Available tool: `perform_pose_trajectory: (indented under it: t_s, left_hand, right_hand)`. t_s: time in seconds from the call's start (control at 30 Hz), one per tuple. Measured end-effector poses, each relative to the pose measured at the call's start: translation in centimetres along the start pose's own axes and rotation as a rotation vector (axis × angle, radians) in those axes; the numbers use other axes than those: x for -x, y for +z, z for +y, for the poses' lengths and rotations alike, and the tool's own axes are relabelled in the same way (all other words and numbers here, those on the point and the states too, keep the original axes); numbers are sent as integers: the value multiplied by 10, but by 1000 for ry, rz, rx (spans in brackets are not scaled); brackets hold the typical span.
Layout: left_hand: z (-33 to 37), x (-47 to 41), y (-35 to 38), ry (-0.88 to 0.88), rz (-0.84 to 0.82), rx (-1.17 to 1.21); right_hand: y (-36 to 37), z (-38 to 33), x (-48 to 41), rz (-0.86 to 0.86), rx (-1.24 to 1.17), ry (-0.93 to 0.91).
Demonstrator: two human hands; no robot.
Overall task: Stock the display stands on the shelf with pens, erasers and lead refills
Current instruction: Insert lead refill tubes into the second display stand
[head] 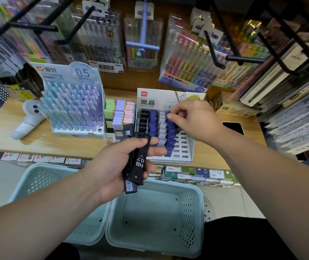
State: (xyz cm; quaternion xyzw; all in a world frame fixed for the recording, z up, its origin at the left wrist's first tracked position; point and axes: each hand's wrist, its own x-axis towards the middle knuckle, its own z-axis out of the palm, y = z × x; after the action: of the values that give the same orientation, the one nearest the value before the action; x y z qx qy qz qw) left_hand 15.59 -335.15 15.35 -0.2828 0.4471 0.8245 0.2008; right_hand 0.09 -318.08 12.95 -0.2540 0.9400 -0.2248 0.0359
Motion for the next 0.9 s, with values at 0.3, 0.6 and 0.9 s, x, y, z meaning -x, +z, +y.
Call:
perform_pose_trajectory:
  t_s: [0.3,0.6,0.9]
  left_hand:
    - [0,8,3,41,-83,-62]
    - [3,10,4,95,16,-61]
    - [8,4,2,185,180,-12]
  right_hand:
    - [-38,-59,20,-659,-856,10]
    - [-45,-32,16,-538,-957,97]
    - [-39,-32,22,-749,-703,38]
